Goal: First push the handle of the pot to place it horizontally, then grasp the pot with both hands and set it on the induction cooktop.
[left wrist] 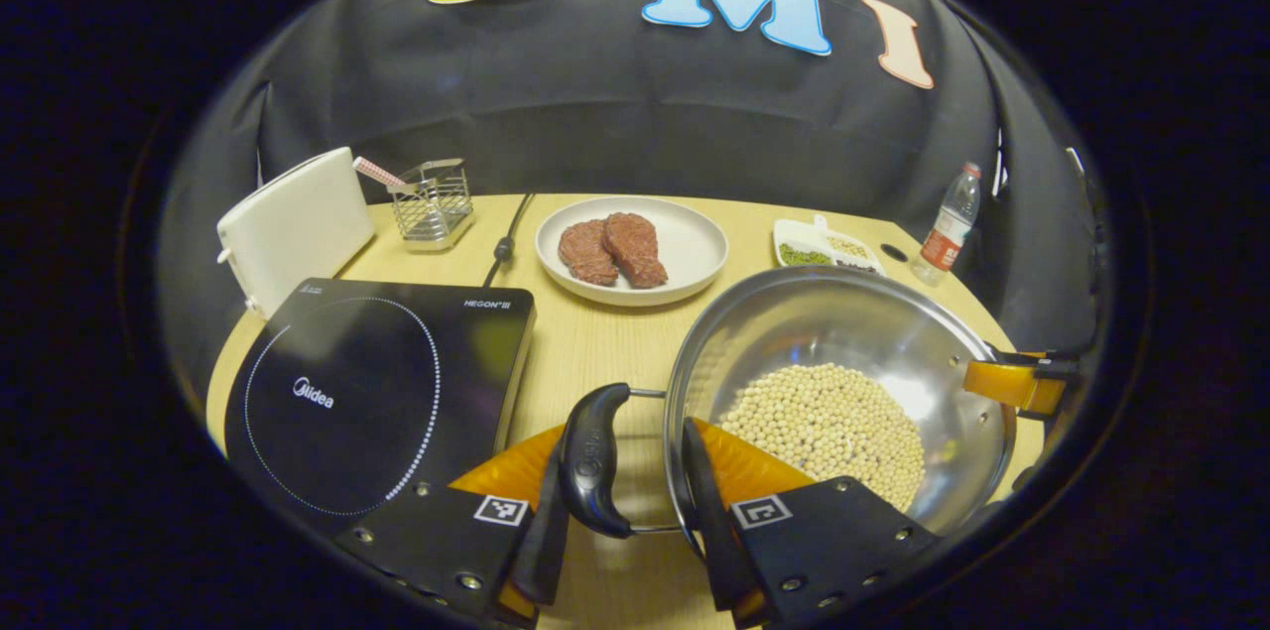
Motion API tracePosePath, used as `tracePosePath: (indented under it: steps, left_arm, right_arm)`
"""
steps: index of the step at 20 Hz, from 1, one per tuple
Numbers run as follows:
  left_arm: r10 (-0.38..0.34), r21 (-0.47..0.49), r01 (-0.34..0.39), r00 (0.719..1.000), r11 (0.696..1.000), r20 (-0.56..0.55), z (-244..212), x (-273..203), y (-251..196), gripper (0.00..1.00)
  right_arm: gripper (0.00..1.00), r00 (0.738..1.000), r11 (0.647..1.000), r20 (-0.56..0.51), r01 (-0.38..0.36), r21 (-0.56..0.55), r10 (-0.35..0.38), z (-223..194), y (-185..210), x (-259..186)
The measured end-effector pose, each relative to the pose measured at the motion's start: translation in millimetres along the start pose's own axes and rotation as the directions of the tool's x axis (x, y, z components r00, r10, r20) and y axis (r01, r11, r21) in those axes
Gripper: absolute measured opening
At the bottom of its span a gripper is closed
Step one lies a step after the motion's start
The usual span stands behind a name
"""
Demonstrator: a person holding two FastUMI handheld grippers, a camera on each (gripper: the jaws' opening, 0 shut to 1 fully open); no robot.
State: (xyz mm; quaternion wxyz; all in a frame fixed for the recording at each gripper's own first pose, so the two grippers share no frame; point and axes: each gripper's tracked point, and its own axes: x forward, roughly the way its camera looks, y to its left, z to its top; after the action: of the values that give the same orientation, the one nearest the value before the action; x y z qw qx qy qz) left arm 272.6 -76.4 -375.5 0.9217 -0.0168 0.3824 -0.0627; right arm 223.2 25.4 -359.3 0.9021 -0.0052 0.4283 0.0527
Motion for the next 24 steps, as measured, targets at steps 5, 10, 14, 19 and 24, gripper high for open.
tracePosePath:
  steps: [5,10,14,19,24]
  left_arm:
    - [-0.005,-0.037,0.005,1.0,0.999,-0.017,0,-1,-1,0.57]
    - [-0.009,-0.014,0.009,1.0,1.0,0.017,15,-15,7,0.6]
    - [-0.011,-0.001,0.011,0.999,1.0,0.036,30,-32,14,0.57]
    - [-0.012,0.001,0.012,0.999,1.0,0.036,37,-52,38,0.57]
    - [0.006,0.004,-0.007,0.999,1.0,0.043,40,-71,79,0.57]
  right_arm:
    - [0.44,1.0,1.0,0.001,0.012,-0.015,-0.012,3,2,-11]
    - [0.48,1.0,1.0,0.024,0.014,-0.002,-0.014,15,8,-32]
    - [0.47,0.999,1.0,0.044,0.016,0.011,-0.016,21,20,-48]
    - [0.44,0.998,1.0,0.056,0.011,0.005,-0.012,25,45,-62]
    - [0.47,0.998,1.0,0.06,-0.012,0.004,0.011,27,85,-71]
